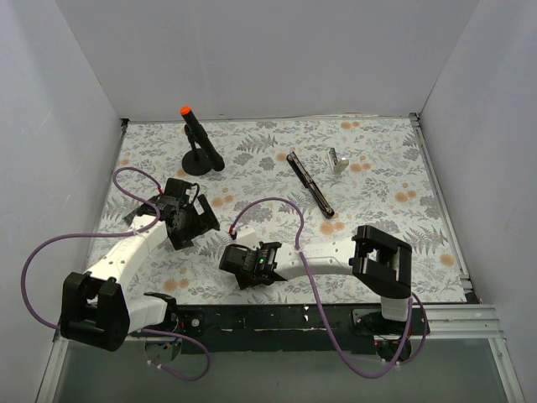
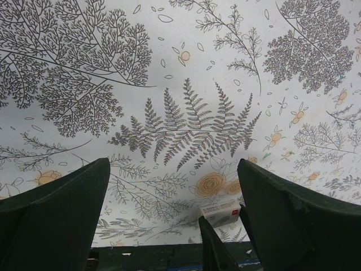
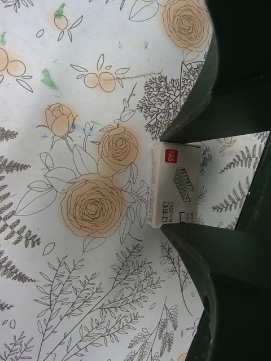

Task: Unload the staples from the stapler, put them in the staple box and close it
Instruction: Close the staple box at the center of the board.

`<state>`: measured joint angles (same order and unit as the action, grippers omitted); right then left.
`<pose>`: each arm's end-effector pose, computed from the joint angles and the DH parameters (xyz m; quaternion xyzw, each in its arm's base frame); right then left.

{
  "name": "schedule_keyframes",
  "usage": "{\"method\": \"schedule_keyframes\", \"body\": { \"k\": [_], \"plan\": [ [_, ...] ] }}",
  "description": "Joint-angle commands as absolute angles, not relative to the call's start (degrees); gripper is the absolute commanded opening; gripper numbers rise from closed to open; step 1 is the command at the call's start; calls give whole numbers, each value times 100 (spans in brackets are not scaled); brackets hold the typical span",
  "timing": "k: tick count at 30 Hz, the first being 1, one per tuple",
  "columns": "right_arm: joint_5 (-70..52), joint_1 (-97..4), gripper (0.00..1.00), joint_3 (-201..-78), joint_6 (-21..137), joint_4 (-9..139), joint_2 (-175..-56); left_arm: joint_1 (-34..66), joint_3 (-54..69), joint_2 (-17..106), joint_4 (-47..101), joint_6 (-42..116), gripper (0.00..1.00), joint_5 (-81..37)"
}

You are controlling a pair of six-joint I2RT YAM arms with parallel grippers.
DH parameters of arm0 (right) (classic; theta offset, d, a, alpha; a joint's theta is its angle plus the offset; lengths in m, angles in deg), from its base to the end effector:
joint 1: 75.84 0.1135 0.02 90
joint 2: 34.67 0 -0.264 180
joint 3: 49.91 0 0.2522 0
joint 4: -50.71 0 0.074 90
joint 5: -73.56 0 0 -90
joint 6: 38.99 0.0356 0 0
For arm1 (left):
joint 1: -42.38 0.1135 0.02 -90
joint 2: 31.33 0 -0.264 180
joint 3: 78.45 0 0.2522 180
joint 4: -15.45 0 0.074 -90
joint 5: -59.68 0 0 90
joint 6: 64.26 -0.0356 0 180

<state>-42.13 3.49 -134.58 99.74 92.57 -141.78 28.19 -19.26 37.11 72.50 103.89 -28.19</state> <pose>0.0849 0.3674 0.1740 -0.2031 0.9299 0.1000 0.2898 0.2090 -0.0542 0.2182 -0.5150 0.8320 -0.1607 0.1291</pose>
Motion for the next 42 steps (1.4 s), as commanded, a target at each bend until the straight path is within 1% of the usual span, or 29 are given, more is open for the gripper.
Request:
{"method": "schedule_keyframes", "body": {
  "k": [1, 4, 7, 11, 13, 14, 15, 16, 22, 25, 34, 38, 42],
  "plan": [
    [-4246, 388, 56, -13345, 10005, 9145, -14085, 2850, -1960, 3503, 7219, 10325, 98, -2900],
    [-4254, 388, 55, -13337, 10014, 9145, -14076, 2841, -1960, 3494, 7211, 10326, 98, -2909],
    [-4263, 388, 57, -13354, 10014, 9136, -14041, 2850, -1960, 3450, 7202, 10326, 98, -2892],
    [-4202, 388, 54, -13258, 9996, 8952, -13996, 2841, -1942, 3467, 7184, 10325, 98, -2891],
    [-4263, 388, 61, -13336, 10049, 9074, -14014, 2850, -1925, 3503, 7210, 10326, 98, -2883],
    [-4359, 379, 73, -13458, 10084, 9266, -14023, 2841, -1916, 3503, 7219, 10317, 98, -2848],
    [-4412, 379, 76, -13521, 10084, 9338, -14032, 2841, -1890, 3494, 7211, 10308, 98, -2821],
    [-4447, 379, 77, -13565, 10076, 9373, -13980, 2841, -1855, 3468, 7202, 10291, 98, -2813],
    [-4316, 344, 77, -13319, 10049, 9013, -13619, 2850, -1591, 3397, 7096, 10290, 98, -2751],
    [-4272, 344, 80, -13337, 10110, 9153, -13654, 2850, -1634, 3441, 7096, 10317, 98, -2689],
    [-3991, 352, 81, -13275, 10216, 9251, -13882, 2850, -1881, 3354, 7105, 10299, 98, -2707],
    [-3903, 352, 77, -13284, 10172, 9172, -13944, 2850, -1889, 3327, 7114, 10290, 98, -2707],
    [-3824, 361, 76, -13389, 10216, 9329, -14136, 2850, -1916, 3345, 7123, 10299, 98, -2716]
  ]
}}
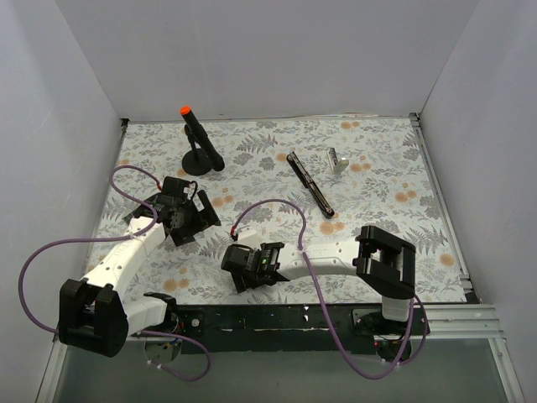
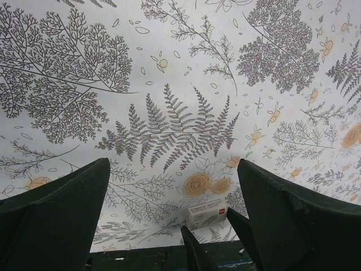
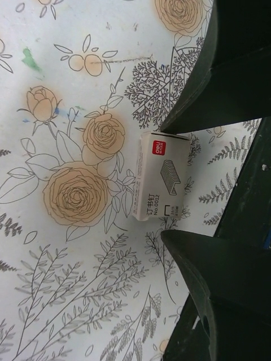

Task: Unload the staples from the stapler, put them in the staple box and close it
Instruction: Close the staple box at the center of the board, then reset both arms

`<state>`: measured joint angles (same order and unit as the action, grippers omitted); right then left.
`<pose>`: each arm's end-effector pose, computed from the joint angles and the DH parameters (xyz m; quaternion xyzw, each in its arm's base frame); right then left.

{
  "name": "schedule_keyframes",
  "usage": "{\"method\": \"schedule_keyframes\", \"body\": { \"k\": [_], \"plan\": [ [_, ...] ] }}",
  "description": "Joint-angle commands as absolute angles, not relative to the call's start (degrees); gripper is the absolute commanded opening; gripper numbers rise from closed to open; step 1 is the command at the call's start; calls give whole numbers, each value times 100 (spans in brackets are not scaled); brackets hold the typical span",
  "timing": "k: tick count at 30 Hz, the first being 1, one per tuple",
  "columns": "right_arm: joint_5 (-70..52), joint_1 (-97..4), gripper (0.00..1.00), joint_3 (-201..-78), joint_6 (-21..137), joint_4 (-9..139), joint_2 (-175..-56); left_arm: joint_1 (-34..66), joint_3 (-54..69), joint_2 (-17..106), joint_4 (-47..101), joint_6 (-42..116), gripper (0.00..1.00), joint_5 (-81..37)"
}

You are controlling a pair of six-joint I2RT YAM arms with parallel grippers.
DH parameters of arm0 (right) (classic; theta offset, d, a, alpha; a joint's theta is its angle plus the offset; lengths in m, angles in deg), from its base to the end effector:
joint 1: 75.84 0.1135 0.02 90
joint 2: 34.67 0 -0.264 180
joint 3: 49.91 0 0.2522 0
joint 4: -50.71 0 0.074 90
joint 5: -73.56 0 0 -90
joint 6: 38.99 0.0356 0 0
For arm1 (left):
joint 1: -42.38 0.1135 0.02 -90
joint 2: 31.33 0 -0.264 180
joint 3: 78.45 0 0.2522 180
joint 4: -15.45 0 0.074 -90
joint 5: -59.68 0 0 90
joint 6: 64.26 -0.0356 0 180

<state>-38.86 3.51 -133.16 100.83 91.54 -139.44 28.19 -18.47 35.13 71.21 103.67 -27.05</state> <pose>0.0820 0.3626 0.1816 -0.1978 0.9329 0.1307 0.2711 0.2091 -0.0550 0.2301 -0.5066 0.8277 -0.1919 0.1464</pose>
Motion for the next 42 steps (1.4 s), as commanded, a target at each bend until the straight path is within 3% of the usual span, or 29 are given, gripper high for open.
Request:
{"method": "schedule_keyframes", "body": {
  "k": [1, 6, 11, 15, 16, 20, 22, 27, 31, 34, 42],
  "plan": [
    [-3841, 370, 77, -13407, 10225, 9364, -14155, 2850, -1925, 3327, 7123, 10299, 98, -2707],
    [-3850, 370, 72, -13337, 10207, 9321, -14138, 2850, -1925, 3327, 7096, 10308, 98, -2707],
    [-3850, 370, 47, -13249, 10181, 9198, -14014, 2850, -1925, 3336, 7096, 10334, 98, -2698],
    [-3868, 370, 42, -13240, 10155, 9154, -13970, 2850, -1907, 3327, 7026, 10343, 98, -2611],
    [-3894, 361, 43, -13249, 10163, 9197, -13970, 2850, -1890, 3327, 7017, 10343, 98, -2584],
    [-4244, 247, 82, -13633, 9866, 9504, -13900, 2850, -1670, 3353, 7000, 10229, 98, -2558],
    [-4438, 151, 89, -13845, 9655, 9881, -13664, 2850, -1372, 3310, 6965, 10106, 98, -2531],
    [-4185, -612, 93, -13252, 9075, 9700, -12191, 2841, -520, 2968, 6737, 9816, 98, -2382],
    [-3667, -1989, 94, -12687, 8338, 9260, -10931, 2832, -124, 2335, 6069, 9492, 98, -2022],
    [-3815, -2607, 95, -12878, 8038, 9766, -10236, 2841, 26, 1957, 5761, 9333, 98, -1716],
    [-3947, -2820, 96, -12775, 7860, 10103, -8980, 2841, -157, 1649, 6156, 9429, 98, -1213]
  ]
}}
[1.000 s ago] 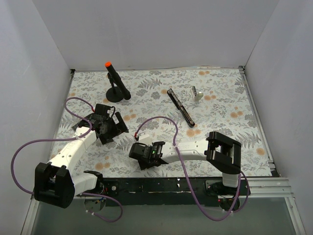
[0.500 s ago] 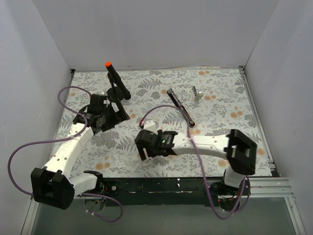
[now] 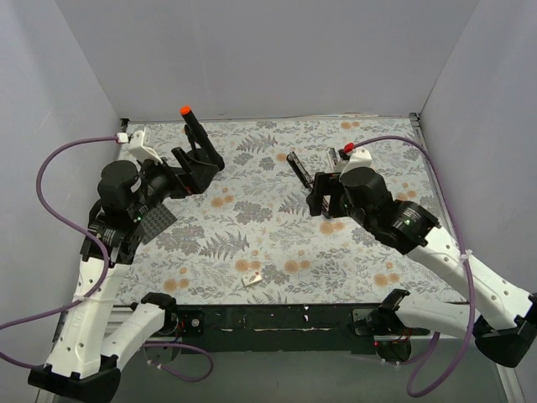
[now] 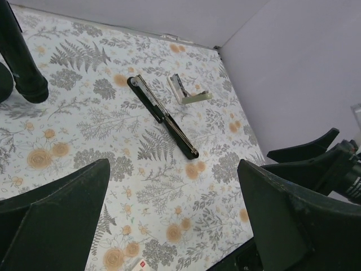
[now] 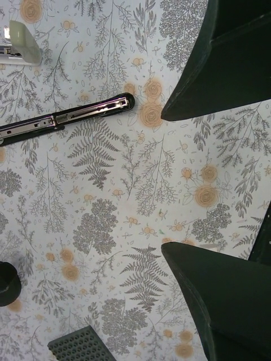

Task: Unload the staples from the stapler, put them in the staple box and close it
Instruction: Reset both arms

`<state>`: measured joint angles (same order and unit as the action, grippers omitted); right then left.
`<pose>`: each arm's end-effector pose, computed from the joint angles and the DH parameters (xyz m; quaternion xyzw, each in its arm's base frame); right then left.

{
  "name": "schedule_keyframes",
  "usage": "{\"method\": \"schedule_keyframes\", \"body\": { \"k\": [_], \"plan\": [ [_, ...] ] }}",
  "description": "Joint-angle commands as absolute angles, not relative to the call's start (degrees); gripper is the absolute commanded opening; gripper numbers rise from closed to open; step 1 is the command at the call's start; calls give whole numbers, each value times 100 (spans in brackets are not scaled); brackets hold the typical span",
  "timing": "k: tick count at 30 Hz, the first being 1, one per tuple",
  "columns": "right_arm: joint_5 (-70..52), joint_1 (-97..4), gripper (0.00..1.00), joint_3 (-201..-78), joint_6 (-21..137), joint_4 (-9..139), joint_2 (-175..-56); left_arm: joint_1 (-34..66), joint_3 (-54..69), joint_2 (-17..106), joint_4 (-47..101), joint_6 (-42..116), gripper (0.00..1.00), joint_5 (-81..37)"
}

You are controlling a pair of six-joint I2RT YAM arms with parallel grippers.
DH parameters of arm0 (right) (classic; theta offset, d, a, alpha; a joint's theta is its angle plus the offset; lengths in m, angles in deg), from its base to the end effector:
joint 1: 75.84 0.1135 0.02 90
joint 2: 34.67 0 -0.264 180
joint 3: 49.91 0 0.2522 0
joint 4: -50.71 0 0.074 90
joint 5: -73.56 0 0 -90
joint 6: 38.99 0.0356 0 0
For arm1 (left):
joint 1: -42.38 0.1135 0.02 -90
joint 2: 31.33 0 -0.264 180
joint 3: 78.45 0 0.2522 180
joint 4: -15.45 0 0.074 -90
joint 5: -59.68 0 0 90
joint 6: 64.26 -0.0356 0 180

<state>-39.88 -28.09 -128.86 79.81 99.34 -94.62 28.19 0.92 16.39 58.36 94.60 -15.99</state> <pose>0.1577 0.1526 0.3714 -0.0386 0.8517 0.1671 0.4953 0.1563 -0.0486 0.4200 -0.2819 0.7177 -0.4894 0.4073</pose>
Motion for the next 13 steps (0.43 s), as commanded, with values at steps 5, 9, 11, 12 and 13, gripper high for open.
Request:
{"method": "schedule_keyframes", "body": {
  "k": [5, 9, 11, 12, 13],
  "plan": [
    [-3763, -2820, 96, -12002, 8080, 9489, -8363, 2841, -720, 1175, 6287, 9403, 98, -1265],
    [-3797, -2820, 96, -11913, 8010, 9391, -8196, 2832, -1054, 1042, 6376, 9385, 98, -1529],
    [-3876, -2812, 96, -12035, 7949, 9470, -8231, 2841, -1151, 1024, 6375, 9333, 98, -1555],
    [-3903, -2812, 96, -12071, 7940, 9505, -8274, 2841, -1151, 1016, 6358, 9324, 98, -1547],
    [-3920, -2820, 96, -12132, 7914, 9549, -8284, 2841, -1108, 1007, 6341, 9358, 98, -1599]
  ]
}}
